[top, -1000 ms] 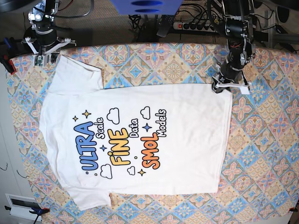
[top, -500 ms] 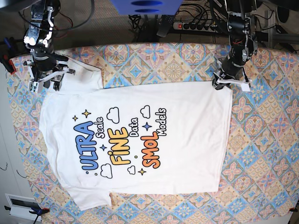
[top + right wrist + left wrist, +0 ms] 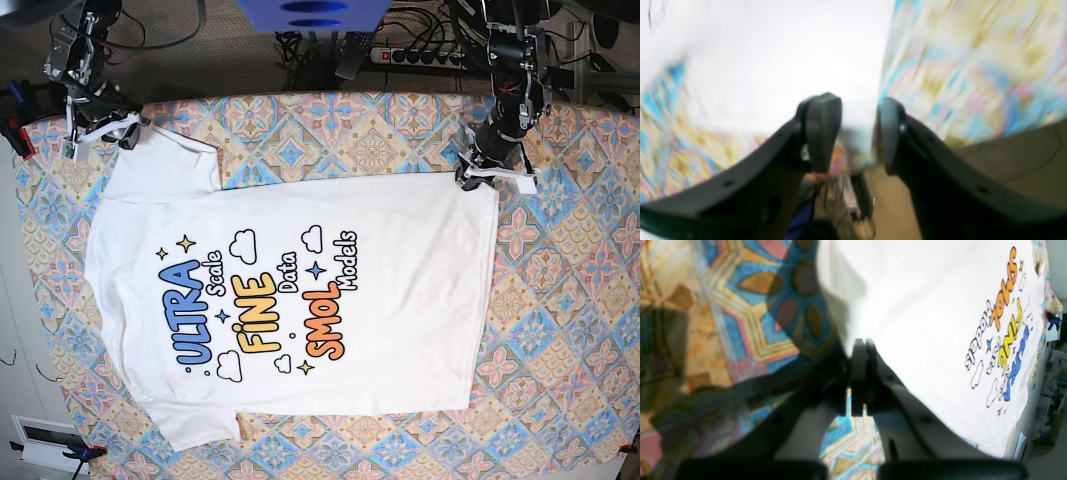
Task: Fold the T-shirt properly
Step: 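Lower the right gripper to the other shoulder corner and grasp it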
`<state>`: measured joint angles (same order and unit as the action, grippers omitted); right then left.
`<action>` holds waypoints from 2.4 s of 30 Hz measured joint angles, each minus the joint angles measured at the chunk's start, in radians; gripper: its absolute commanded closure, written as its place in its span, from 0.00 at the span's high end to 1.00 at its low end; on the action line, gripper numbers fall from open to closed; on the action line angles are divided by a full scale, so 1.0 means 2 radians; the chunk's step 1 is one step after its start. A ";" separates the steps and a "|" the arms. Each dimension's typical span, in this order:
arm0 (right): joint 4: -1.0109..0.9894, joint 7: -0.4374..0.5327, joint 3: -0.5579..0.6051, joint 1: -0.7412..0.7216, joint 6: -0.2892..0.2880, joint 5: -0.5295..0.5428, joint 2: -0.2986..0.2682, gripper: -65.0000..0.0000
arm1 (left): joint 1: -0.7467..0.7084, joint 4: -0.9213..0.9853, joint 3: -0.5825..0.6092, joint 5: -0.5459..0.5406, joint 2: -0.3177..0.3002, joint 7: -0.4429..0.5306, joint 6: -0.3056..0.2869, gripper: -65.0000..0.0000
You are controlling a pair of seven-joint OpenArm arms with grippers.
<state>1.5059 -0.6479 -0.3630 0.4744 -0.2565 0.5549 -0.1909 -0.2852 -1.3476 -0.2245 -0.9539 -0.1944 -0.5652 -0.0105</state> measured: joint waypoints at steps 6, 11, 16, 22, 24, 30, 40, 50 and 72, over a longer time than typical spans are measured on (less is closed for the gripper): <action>-0.036 0.016 0.000 -0.050 -0.023 0.004 0.000 0.36 | 0.000 0.000 0.001 0.000 0.000 0.000 0.000 0.00; -0.049 0.015 0.000 -0.036 -0.020 0.003 0.000 0.36 | 0.000 0.000 0.001 0.001 0.000 0.001 0.000 0.00; -0.049 0.008 0.002 -0.046 -0.020 0.002 0.000 0.36 | 0.000 0.000 0.001 0.001 0.000 0.000 0.000 0.00; -0.057 0.012 0.002 -0.043 -0.023 0.006 -0.001 0.36 | 0.000 0.000 0.001 0.001 0.000 0.000 0.000 0.00; -0.060 0.014 0.002 -0.044 -0.023 0.006 -0.001 0.36 | 0.000 0.000 0.001 0.001 0.000 0.000 0.000 0.00; -0.068 0.017 -0.001 -0.044 -0.059 0.019 -0.001 0.35 | 0.000 0.000 0.001 0.001 0.000 0.000 0.000 0.00; -0.042 0.003 -0.029 -0.043 -0.062 0.018 0.002 0.35 | 0.000 0.000 0.001 0.001 0.000 0.000 0.000 0.00; -0.052 0.004 -0.034 -0.041 -0.063 0.019 0.002 0.35 | 0.000 0.000 0.003 0.001 0.000 0.002 0.000 0.00; -0.085 0.007 -0.004 -0.044 -0.098 0.028 -0.003 0.35 | 0.000 0.000 0.003 0.001 0.000 0.002 0.000 0.00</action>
<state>1.3354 -0.6331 -0.3714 0.3859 -0.4522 0.6109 -0.1967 -0.2859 -1.3476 -0.2192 -0.9512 -0.1940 -0.5613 -0.0113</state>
